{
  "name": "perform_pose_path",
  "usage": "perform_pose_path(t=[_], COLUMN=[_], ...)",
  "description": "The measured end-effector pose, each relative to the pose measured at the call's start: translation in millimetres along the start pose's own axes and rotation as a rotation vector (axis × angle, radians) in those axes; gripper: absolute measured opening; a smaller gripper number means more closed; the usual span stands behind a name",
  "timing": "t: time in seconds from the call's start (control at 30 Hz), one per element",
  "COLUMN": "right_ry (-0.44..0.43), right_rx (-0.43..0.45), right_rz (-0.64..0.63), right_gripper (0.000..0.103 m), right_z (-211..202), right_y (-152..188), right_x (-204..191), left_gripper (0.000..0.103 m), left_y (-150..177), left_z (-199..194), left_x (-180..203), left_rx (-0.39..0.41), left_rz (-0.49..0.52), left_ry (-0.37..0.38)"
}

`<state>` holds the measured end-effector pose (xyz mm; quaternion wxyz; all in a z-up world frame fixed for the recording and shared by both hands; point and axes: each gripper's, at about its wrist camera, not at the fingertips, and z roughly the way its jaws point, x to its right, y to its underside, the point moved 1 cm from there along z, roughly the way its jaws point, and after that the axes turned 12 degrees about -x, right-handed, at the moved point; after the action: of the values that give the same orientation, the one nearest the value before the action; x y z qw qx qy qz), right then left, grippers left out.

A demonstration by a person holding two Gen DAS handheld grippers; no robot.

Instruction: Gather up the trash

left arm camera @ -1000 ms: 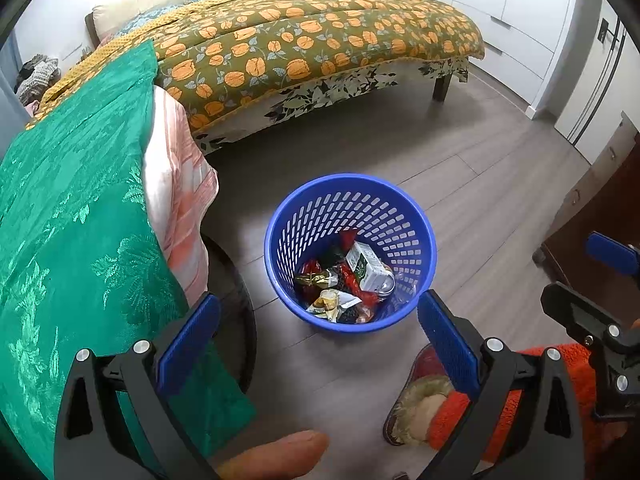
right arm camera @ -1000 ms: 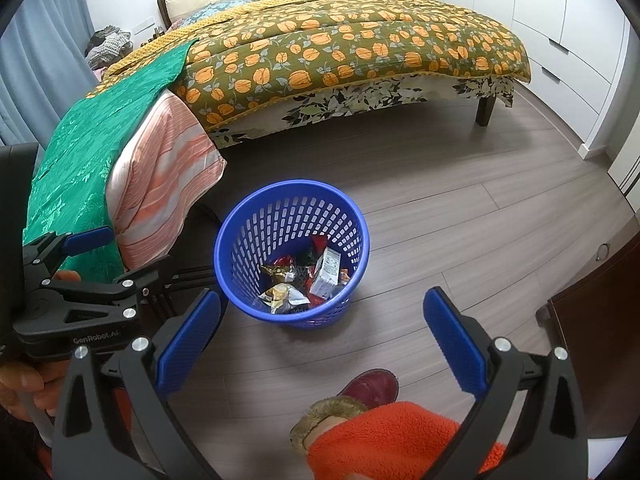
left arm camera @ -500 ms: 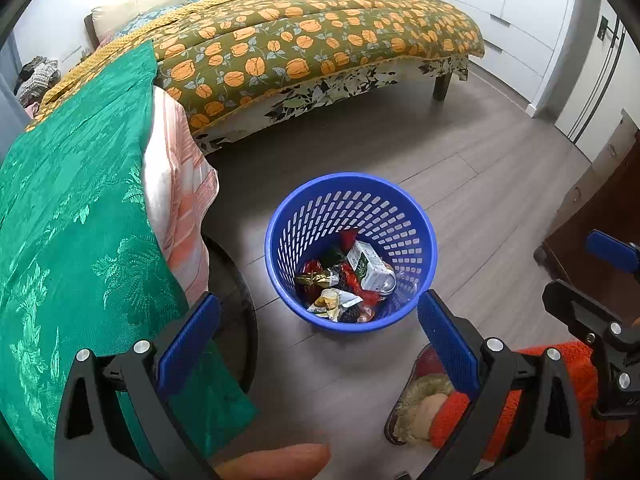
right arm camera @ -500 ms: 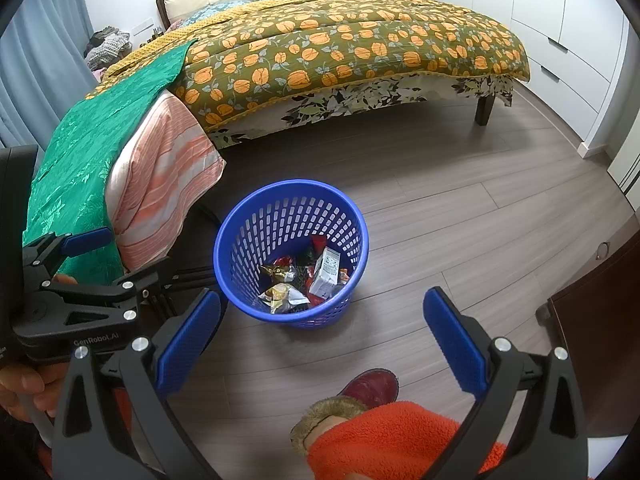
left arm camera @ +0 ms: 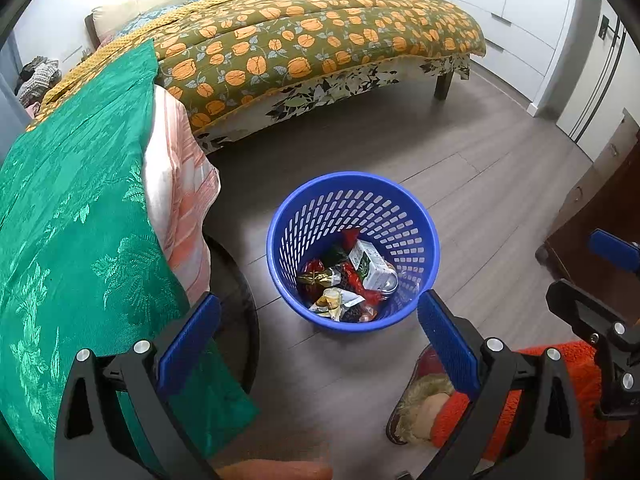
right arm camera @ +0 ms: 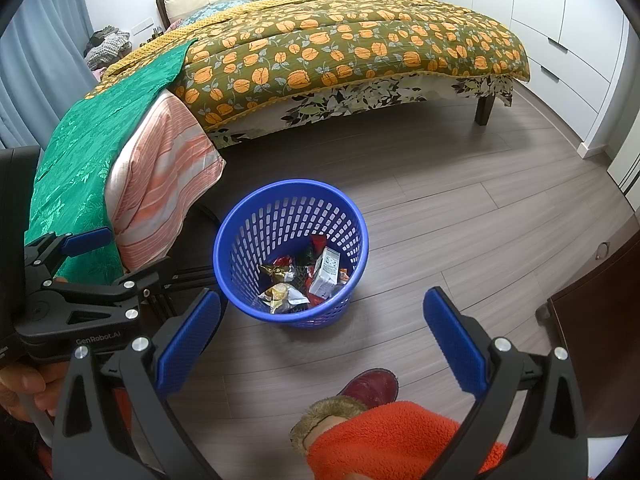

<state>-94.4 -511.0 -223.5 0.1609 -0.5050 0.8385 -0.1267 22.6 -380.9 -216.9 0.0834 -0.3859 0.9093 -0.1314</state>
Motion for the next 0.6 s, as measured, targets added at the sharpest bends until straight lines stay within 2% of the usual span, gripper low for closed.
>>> perform_pose_path(t=[0.43, 0.6], right_ry=[-0.001, 0.002], right_rx=[-0.002, -0.002], right_rz=[0.004, 0.011], right_gripper=[0.098, 0.098], right_z=[0.0, 1.1], right_y=[0.7, 3.5], right_x=[0.8, 3.3], left_gripper=[0.096, 0.096], left_y=[4.1, 1.6], left_z=[-1.3, 2.3], left_x=[-5.2, -6.7], left_rx=[0.031, -0.007], left_rz=[0.008, -0.001], left_ry=[-0.008, 0.002])
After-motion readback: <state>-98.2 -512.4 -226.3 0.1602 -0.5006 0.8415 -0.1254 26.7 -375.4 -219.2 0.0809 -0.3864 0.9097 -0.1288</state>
